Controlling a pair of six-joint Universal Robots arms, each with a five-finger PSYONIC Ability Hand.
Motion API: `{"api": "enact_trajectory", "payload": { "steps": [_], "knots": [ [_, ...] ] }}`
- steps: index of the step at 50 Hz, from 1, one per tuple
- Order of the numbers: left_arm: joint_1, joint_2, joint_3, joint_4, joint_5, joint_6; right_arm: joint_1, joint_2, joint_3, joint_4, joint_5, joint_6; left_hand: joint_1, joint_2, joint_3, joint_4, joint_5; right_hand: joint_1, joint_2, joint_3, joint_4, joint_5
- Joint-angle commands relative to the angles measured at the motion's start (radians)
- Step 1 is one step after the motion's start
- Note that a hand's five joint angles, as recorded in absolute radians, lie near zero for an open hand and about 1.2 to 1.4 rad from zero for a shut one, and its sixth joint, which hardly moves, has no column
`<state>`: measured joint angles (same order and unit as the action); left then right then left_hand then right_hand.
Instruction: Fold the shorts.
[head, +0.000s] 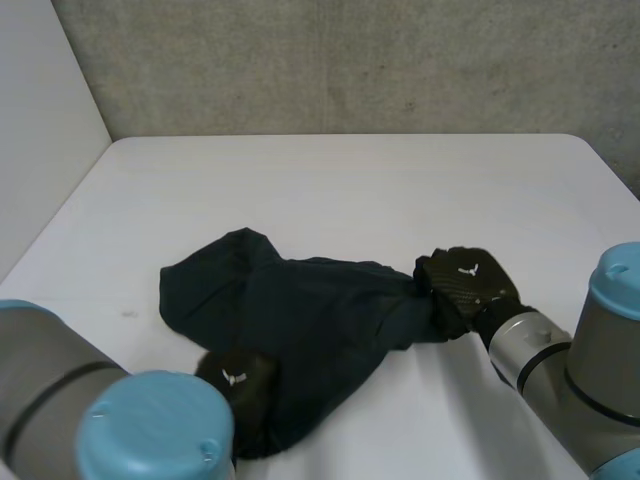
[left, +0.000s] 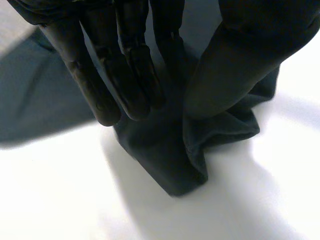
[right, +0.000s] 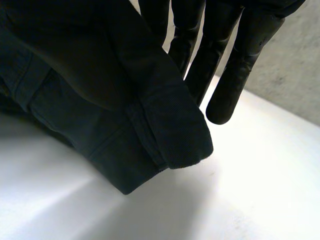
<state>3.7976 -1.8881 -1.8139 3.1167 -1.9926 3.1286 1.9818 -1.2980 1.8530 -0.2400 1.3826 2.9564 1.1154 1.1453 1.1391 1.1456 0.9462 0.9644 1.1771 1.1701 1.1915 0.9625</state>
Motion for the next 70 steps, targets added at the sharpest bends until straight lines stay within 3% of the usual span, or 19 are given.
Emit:
{"api": "enact_trajectory", "payload": {
  "steps": [1,8,11,17,23,30,37,43,46,48,52,54,55,61,70],
  "knots": [
    [0.04,0.237,0.053,0.004,-0.044,0.083,-0.014,-0.138,-0.046,0.088,0.035,-0.082,0.281,0.251,0.257,0.251,0.276,0.432,0.219,0.226,0.205,0.259],
    [0.186,0.466,0.159,-0.035,-0.02,0.304,-0.014,-0.318,-0.176,0.243,0.032,-0.264,0.281,0.251,0.257,0.251,0.276,0.432,0.219,0.226,0.205,0.259],
    [0.255,0.53,0.217,-0.033,0.034,0.381,-0.014,-0.375,-0.262,0.304,0.033,-0.299,0.281,0.251,0.257,0.251,0.276,0.432,0.219,0.226,0.205,0.259],
    [0.355,0.572,0.304,-0.095,0.149,0.404,-0.005,-0.435,-0.418,0.439,0.03,-0.309,0.281,0.251,0.257,0.251,0.276,0.432,0.219,0.226,0.205,0.259],
    [0.407,0.511,0.271,-0.187,0.21,0.401,0.0,-0.364,-0.488,0.57,0.019,-0.316,0.281,0.251,0.257,0.251,0.276,0.432,0.219,0.226,0.205,0.259],
    [0.416,0.296,0.243,-0.19,0.227,0.392,0.058,-0.143,-0.503,0.605,0.038,-0.358,0.281,0.251,0.257,0.251,0.276,0.432,0.219,0.226,0.205,0.259],
    [0.419,0.021,0.353,-0.127,0.229,0.387,0.072,0.051,-0.523,0.593,0.076,-0.358,0.281,0.251,0.257,0.251,0.276,0.432,0.219,0.226,0.205,0.259],
    [0.432,-0.135,0.438,-0.124,0.232,0.384,0.081,0.112,-0.531,0.585,0.133,-0.347,0.281,0.251,0.257,0.251,0.276,0.432,0.219,0.226,0.205,0.259],
    [0.438,-0.154,0.433,-0.124,0.232,0.38,0.089,0.115,-0.515,0.559,0.141,-0.326,0.281,0.251,0.257,0.251,0.276,0.432,0.219,0.226,0.205,0.259],
    [0.441,-0.152,0.423,-0.127,0.23,0.37,0.088,0.115,-0.508,0.544,0.141,-0.312,0.068,0.038,0.045,0.038,0.063,0.432,0.219,0.226,0.205,0.259],
    [0.45,-0.132,0.372,-0.13,0.232,0.35,0.087,0.103,-0.489,0.525,0.141,-0.29,-0.106,-0.136,-0.129,-0.136,-0.111,0.432,0.219,0.226,0.205,0.259],
    [0.458,-0.093,0.34,-0.13,0.235,0.344,0.088,0.097,-0.485,0.525,0.141,-0.29,-0.407,-0.436,-0.43,-0.437,-0.412,0.432,0.219,0.226,0.205,0.259],
    [0.462,-0.071,0.318,-0.13,0.236,0.344,0.089,0.095,-0.485,0.525,0.141,-0.289,-0.455,-0.485,-0.479,-0.485,-0.461,0.432,0.219,0.226,0.205,0.259],
    [0.462,-0.039,0.283,-0.13,0.238,0.343,0.094,0.082,-0.477,0.525,0.141,-0.29,-0.462,-0.491,-0.485,-0.492,-0.467,0.432,0.219,0.226,0.205,0.259],
    [0.468,-0.072,0.335,-0.121,0.33,0.34,0.114,0.082,-0.448,0.524,0.141,-0.289,-0.494,-0.524,-0.517,-0.524,-0.499,0.432,0.219,0.226,0.205,0.259]
  ]
}}
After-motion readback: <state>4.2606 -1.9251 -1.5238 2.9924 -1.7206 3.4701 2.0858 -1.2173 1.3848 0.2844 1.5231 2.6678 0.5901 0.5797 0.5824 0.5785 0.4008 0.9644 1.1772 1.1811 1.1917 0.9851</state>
